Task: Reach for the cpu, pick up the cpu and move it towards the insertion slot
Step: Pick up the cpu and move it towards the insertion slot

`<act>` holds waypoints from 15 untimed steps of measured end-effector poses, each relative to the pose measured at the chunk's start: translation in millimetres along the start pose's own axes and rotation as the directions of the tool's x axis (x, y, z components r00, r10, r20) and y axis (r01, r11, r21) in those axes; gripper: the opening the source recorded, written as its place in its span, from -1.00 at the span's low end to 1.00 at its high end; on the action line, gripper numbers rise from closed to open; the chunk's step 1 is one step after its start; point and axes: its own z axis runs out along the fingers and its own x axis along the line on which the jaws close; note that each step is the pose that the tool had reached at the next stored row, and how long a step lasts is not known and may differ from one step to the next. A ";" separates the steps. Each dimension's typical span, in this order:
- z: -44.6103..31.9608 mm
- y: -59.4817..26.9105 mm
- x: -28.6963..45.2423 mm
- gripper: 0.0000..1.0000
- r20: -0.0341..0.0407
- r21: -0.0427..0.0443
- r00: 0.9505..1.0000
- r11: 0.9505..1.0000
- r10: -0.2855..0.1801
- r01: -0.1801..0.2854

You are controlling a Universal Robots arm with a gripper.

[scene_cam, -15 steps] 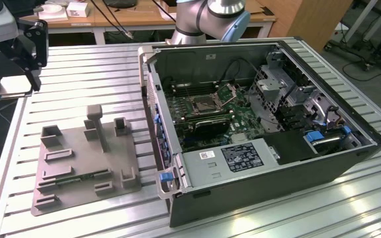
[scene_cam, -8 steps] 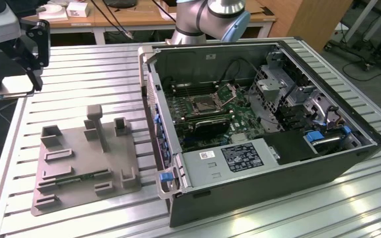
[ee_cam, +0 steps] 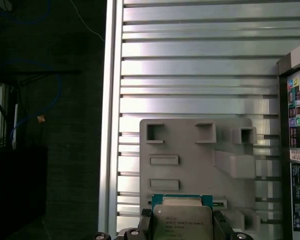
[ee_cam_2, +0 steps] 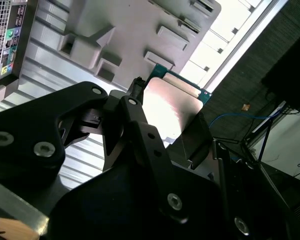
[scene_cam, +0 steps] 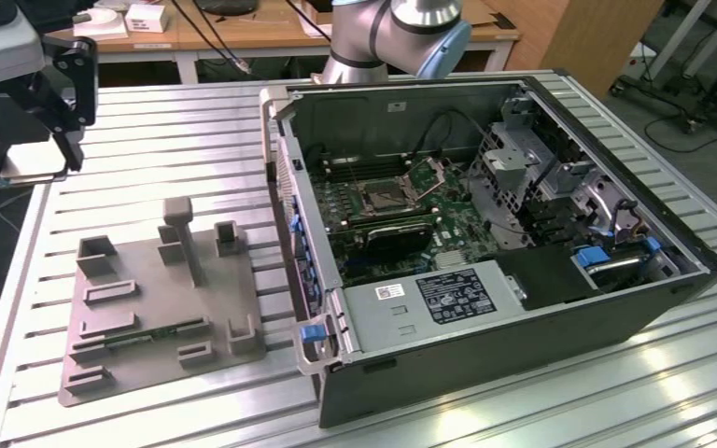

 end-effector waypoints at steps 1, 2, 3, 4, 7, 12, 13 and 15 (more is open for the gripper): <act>0.0 0.0 -0.3 0.09 0.000 0.000 1.000 1.000 0.000 0.000; -0.1 0.0 -0.6 0.09 0.000 0.000 1.000 1.000 0.000 0.000; 0.0 0.0 -0.9 0.09 0.000 0.000 1.000 1.000 0.000 0.000; 0.0 0.0 -1.1 0.09 0.000 0.000 1.000 1.000 0.000 0.000; -0.1 0.0 -2.3 0.09 0.000 0.000 1.000 1.000 0.000 0.000; 0.0 -0.1 -4.8 0.09 0.000 0.000 1.000 1.000 0.000 0.000; 0.0 -0.1 -5.3 0.09 0.000 0.000 1.000 1.000 0.000 0.000; 0.0 -0.1 -6.7 0.09 0.000 0.000 1.000 1.000 0.000 0.000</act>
